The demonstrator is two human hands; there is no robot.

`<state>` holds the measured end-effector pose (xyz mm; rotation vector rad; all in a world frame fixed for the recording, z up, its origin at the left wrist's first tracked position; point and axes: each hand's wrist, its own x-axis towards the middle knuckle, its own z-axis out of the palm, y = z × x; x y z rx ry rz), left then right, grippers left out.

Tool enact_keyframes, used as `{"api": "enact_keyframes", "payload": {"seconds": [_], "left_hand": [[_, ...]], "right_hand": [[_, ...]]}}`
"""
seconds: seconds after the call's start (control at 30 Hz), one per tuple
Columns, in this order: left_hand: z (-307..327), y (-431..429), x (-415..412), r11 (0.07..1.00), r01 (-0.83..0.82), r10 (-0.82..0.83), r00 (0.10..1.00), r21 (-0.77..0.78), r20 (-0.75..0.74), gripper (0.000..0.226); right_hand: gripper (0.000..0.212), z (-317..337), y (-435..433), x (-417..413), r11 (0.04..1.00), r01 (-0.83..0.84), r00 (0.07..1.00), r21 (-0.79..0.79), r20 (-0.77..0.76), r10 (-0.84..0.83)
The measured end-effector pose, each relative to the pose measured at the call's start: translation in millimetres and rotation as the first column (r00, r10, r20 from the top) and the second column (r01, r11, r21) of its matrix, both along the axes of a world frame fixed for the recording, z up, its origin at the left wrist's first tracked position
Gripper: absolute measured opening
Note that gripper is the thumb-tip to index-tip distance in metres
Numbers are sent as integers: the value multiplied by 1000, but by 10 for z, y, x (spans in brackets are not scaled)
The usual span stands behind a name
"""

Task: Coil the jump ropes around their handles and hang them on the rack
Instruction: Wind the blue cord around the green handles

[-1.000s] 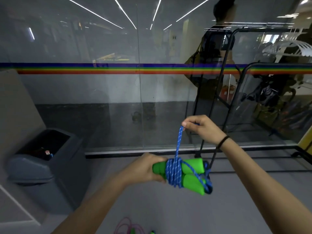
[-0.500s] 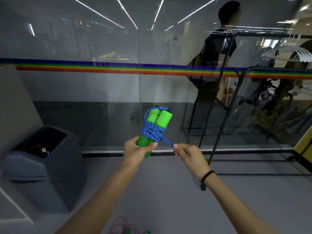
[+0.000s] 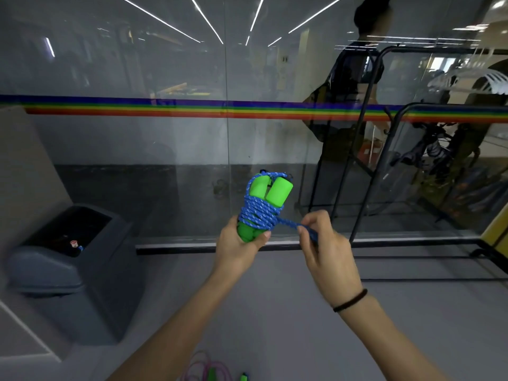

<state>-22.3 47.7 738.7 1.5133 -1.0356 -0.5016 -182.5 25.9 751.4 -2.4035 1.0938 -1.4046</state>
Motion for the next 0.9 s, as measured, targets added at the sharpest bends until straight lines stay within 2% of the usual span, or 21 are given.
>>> {"api": "enact_keyframes", "payload": {"seconds": [0.07,0.13,0.33,0.47,0.53,0.63,0.77,0.83,0.9], "left_hand": [[8,-1,-56,1000,10,-10,1000,-2,29,31],[11,-5,-103,1000,31,-31,999,-1,22,32],[42,64,-271,989,146,-147,987,-22,-67,28],[88,136,-315,985,165,-170,980,-56,-103,35],[128,179,-303,973,216,-225,965,-82,-132,39],[174,219,-276,949,298,-311,936,-103,-167,38],[148,229,-306,952,272,-295,938,-142,-183,46],[121,236,-346,950,255,-285,945,-182,-164,54],[88,238,-362,943,252,-286,948,-215,-140,61]], "right_hand": [[10,72,-6,43,993,-55,995,-109,79,64],[1,97,-23,84,980,-89,990,-180,95,108],[16,50,-67,248,974,-168,979,-149,89,183],[15,111,-44,255,958,-244,956,-153,130,264],[14,164,-16,238,956,-273,928,-108,232,291],[19,209,-11,233,954,-300,843,31,477,249],[20,224,-41,257,945,-311,737,98,653,174],[14,241,-32,253,967,-248,770,51,617,165],[9,247,-2,250,981,-191,847,-19,502,175]]}}
